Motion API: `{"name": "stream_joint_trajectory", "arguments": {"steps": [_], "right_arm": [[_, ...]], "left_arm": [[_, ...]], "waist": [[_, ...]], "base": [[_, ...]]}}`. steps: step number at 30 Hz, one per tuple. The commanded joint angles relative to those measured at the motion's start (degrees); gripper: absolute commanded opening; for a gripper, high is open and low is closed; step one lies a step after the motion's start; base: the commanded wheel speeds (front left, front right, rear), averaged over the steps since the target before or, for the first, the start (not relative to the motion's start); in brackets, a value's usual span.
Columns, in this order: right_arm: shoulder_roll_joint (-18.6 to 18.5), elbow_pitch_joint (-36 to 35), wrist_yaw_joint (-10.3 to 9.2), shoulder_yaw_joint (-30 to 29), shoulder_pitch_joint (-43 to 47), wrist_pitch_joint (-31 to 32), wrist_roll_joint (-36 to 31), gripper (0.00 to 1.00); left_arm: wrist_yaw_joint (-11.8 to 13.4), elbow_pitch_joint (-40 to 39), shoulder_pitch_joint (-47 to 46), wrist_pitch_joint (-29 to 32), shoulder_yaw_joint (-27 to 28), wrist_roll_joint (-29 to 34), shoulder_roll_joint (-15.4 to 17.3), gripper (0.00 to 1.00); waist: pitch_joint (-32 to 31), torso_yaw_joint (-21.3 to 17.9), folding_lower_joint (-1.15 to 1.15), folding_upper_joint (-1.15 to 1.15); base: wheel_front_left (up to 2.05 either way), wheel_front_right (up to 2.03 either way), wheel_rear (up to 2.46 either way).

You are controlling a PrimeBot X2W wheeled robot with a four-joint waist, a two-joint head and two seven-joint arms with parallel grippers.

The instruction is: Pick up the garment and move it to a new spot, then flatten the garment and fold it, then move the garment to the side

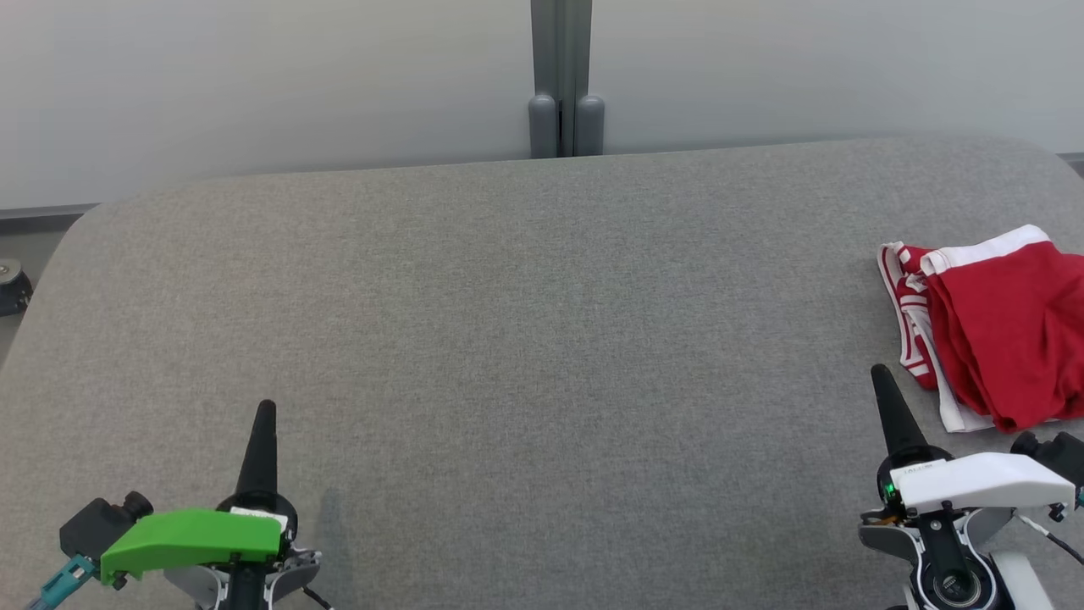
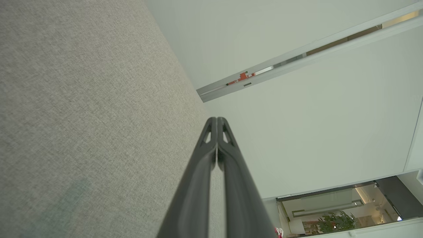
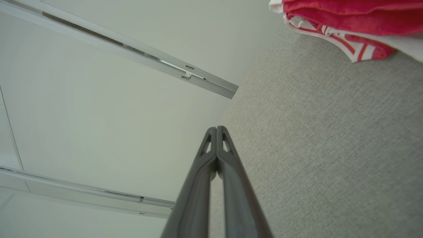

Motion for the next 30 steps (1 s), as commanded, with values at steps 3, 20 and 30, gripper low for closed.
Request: {"name": "stream_joint_trajectory", "arguments": {"steps": [3,20,30], "right_arm": [[-0.2,-0.1,0.02,-0.4,-1.3,0.7,2.7,0.00],[-0.2,0.8,0.02,-1.2,-1.7,3.1,11.2,0.00],[-0.1,1.4,0.02,-1.7,-2.0,4.4,15.8,0.00]], "left_arm": [[-0.3,-0.1,-1.6,0.6,0.8,-2.3,0.4,0.00],[-0.6,0.6,-2.2,3.0,3.0,-9.0,0.3,0.00],[-0.7,1.0,-2.4,4.3,4.2,-12.7,0.3,0.00]], "waist": [[-0.1,-0.1,0.00,0.00],[-0.3,-0.7,0.00,0.00],[-0.5,-1.0,0.00,0.00]], "base": [[0.00,0.00,0.00],[0.00,0.00,0.00],[0.00,0.00,0.00]]}}
